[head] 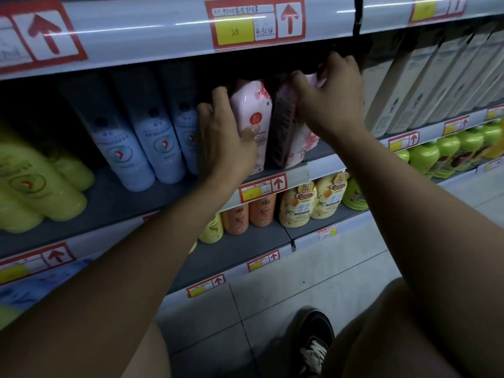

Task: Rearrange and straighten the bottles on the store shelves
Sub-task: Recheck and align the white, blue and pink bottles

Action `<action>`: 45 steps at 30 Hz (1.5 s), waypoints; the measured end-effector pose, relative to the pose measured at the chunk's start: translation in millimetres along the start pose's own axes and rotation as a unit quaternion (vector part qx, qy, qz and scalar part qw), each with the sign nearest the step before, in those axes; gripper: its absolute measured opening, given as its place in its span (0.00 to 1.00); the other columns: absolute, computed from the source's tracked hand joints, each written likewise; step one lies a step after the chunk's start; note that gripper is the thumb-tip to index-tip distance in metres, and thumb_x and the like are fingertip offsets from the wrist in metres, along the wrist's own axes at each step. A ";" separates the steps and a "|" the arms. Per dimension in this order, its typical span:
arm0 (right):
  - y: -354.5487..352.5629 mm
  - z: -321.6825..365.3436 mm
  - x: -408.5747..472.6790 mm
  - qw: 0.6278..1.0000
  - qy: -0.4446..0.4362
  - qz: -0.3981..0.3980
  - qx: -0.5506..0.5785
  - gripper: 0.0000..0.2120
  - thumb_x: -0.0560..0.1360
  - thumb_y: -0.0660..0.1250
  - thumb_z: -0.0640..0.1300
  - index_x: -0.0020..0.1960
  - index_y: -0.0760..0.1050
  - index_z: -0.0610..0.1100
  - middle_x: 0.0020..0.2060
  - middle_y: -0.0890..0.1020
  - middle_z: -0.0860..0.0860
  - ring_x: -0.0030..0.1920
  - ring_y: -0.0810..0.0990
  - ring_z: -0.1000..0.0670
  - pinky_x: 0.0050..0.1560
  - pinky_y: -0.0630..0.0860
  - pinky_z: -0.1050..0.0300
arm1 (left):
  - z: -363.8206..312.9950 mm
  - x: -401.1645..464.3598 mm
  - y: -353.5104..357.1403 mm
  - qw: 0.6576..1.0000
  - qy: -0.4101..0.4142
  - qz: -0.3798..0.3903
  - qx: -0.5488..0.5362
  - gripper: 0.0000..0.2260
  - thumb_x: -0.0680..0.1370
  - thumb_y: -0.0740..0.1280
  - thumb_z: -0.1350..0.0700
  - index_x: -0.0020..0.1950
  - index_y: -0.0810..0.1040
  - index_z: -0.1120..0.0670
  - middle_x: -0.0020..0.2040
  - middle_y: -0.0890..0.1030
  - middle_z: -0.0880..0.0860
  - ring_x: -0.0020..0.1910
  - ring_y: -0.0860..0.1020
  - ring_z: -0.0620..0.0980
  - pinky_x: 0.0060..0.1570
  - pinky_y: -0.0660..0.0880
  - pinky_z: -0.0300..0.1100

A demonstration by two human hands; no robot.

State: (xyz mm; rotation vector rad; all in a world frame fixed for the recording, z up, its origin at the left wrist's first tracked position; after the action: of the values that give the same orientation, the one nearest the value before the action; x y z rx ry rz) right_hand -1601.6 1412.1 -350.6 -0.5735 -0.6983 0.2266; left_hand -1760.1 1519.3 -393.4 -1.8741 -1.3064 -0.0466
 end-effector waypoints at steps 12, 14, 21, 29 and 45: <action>-3.3 9.7 3.7 0.997 0.009 0.013 0.070 0.21 0.74 0.73 0.56 0.61 0.79 0.44 0.51 0.84 0.51 0.50 0.83 0.50 0.54 0.81 0.47 | 0.2 -3.5 -3.8 1.000 0.019 -0.009 -0.005 0.20 0.79 0.73 0.57 0.68 0.71 0.55 0.64 0.75 0.56 0.64 0.75 0.62 0.56 0.71 0.54; -4.8 8.4 5.2 0.997 0.009 0.019 0.075 0.20 0.75 0.73 0.55 0.61 0.79 0.45 0.49 0.83 0.55 0.49 0.82 0.53 0.51 0.80 0.55 | 0.4 -3.0 -4.1 1.000 0.020 -0.011 -0.009 0.19 0.80 0.73 0.57 0.68 0.71 0.55 0.64 0.75 0.56 0.64 0.75 0.61 0.54 0.69 0.51; -5.2 3.9 4.1 0.992 -0.018 0.072 0.098 0.15 0.78 0.70 0.52 0.60 0.80 0.44 0.50 0.84 0.52 0.51 0.83 0.51 0.56 0.82 0.43 | 1.6 -3.2 -3.2 1.000 0.022 -0.012 -0.012 0.19 0.80 0.73 0.56 0.68 0.71 0.55 0.64 0.75 0.56 0.64 0.75 0.62 0.55 0.72 0.53; 0.9 13.6 6.3 0.996 0.009 0.035 0.078 0.26 0.70 0.72 0.60 0.63 0.82 0.46 0.57 0.86 0.53 0.56 0.84 0.53 0.57 0.82 0.54 | 4.2 -2.4 -2.0 0.999 0.027 -0.013 -0.019 0.19 0.79 0.73 0.56 0.68 0.72 0.56 0.63 0.76 0.56 0.63 0.75 0.61 0.56 0.72 0.55; 18.1 11.9 10.3 0.998 0.053 -0.027 -0.007 0.23 0.65 0.65 0.61 0.52 0.82 0.47 0.49 0.84 0.49 0.47 0.83 0.48 0.49 0.83 0.50 | 2.0 -8.9 4.3 0.999 0.040 -0.035 -0.001 0.25 0.77 0.74 0.53 0.71 0.70 0.55 0.64 0.76 0.56 0.63 0.77 0.59 0.48 0.63 0.38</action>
State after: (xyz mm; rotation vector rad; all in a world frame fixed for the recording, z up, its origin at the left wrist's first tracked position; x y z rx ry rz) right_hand -1601.9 1435.9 -347.9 -0.5747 -0.6123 0.1412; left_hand -1761.6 1513.3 -401.3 -1.8094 -1.3174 -0.1573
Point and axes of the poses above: each hand's wrist, its own x-axis towards the middle knuckle, its own y-axis out of the palm, z = x × y, the point moved 5 cm from there along x, towards the middle knuckle
